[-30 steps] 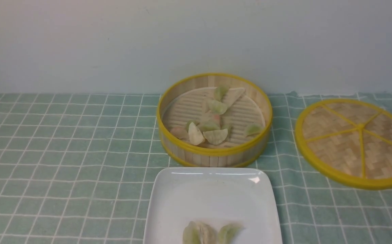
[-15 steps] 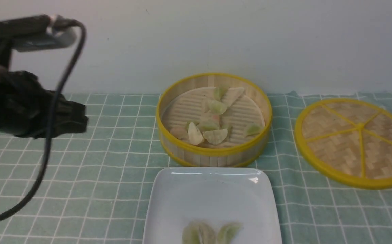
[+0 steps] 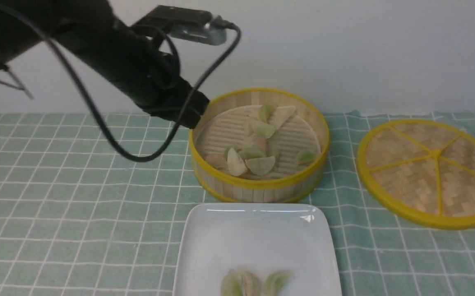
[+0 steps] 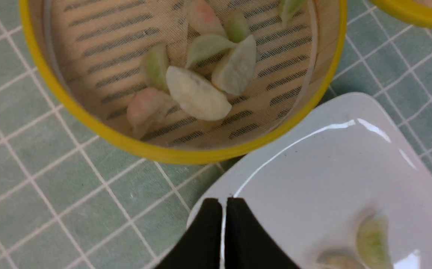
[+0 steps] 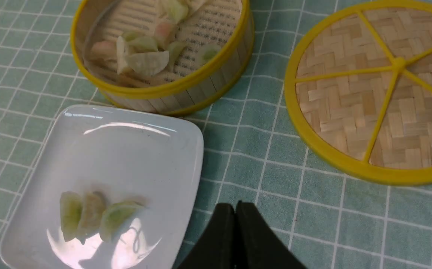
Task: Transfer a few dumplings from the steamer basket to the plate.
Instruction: Use the left arm to grab a dumpling from the steamer
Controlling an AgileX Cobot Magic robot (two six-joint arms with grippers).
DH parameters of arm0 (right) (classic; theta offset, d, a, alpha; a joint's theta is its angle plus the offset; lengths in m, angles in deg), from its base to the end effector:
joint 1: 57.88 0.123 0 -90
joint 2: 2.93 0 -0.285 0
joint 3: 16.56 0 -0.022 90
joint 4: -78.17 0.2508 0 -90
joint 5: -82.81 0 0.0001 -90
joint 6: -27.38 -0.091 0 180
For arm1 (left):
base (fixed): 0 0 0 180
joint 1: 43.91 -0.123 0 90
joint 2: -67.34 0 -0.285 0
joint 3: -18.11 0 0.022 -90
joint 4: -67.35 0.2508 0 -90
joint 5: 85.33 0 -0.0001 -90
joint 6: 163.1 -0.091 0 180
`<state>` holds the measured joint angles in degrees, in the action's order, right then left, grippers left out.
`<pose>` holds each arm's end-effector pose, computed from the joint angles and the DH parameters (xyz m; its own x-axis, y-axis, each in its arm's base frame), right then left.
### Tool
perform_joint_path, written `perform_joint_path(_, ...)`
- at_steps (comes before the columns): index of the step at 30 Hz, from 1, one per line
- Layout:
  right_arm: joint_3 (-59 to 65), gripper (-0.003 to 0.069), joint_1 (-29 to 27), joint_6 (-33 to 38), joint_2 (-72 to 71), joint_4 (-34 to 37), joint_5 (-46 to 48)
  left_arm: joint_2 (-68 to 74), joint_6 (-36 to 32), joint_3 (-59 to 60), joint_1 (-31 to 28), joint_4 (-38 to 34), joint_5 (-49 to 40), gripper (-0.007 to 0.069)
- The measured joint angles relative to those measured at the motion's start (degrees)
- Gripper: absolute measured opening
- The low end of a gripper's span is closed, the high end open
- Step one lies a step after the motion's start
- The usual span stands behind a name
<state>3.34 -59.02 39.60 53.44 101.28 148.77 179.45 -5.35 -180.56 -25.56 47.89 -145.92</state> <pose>0.1353 0.0299 0.3757 -0.7610 -0.0233 -0.6483 -0.2414 0.9377 0.2497 0.3704 -0.1507 0.3166 -0.7307 0.4590 -0.5053 0.5992 0.7859 -0.1526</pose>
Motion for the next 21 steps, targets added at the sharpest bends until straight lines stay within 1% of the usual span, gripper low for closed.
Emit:
perform_joint_path(2,-0.05,-0.0013,0.00,0.00,0.11,0.17,0.12,4.48,1.46,-4.67,2.16,3.38,-0.49,0.0043)
perform_joint_path(5,-0.05,-0.0013,0.00,-0.07,0.11,0.17,0.12,9.88,2.90,-9.32,4.67,6.80,-0.13,0.0139)
perform_joint_path(6,-0.05,-0.0013,0.00,-0.25,0.11,0.17,0.12,10.20,3.02,-9.85,4.94,7.18,-0.06,0.0148)
perform_joint_path(7,-0.05,-0.0013,0.00,-0.93,0.11,0.19,0.30,13.11,4.09,-11.65,5.89,8.50,1.02,0.0230)
perform_joint_path(8,-0.05,-0.0013,0.00,-1.21,0.11,0.19,0.55,14.60,4.77,-12.62,6.35,9.28,1.75,0.0277)
perform_joint_path(9,-0.05,-0.0013,0.00,-1.29,0.11,0.19,0.65,14.90,5.00,-12.75,6.51,9.39,1.89,0.0296)
perform_joint_path(10,-0.05,-0.0013,0.00,-1.51,0.11,0.19,1.00,16.50,5.64,-13.32,6.85,9.79,2.89,0.0343)
perform_joint_path(12,-0.05,-0.0013,0.00,-1.78,0.11,0.19,1.26,18.24,6.63,-13.59,7.14,9.88,3.96,0.0410)
perform_joint_path(13,-0.05,-0.0013,0.00,-2.08,0.11,0.32,1.41,19.75,7.70,-13.75,7.21,9.88,4.80,0.0459)
perform_joint_path(14,0.10,-0.0013,0.00,-2.18,0.11,0.38,1.41,20.71,8.39,-13.74,7.21,9.88,5.40,0.0485)
perform_joint_path(17,1.20,-0.0013,0.00,-2.32,0.11,0.80,1.41,22.90,9.86,-13.74,7.21,9.92,6.09,0.0524)
perform_joint_path(21,2.87,-0.0013,0.00,-2.37,0.11,1.98,1.47,25.04,10.81,-13.74,7.21,9.92,7.55,0.0532)
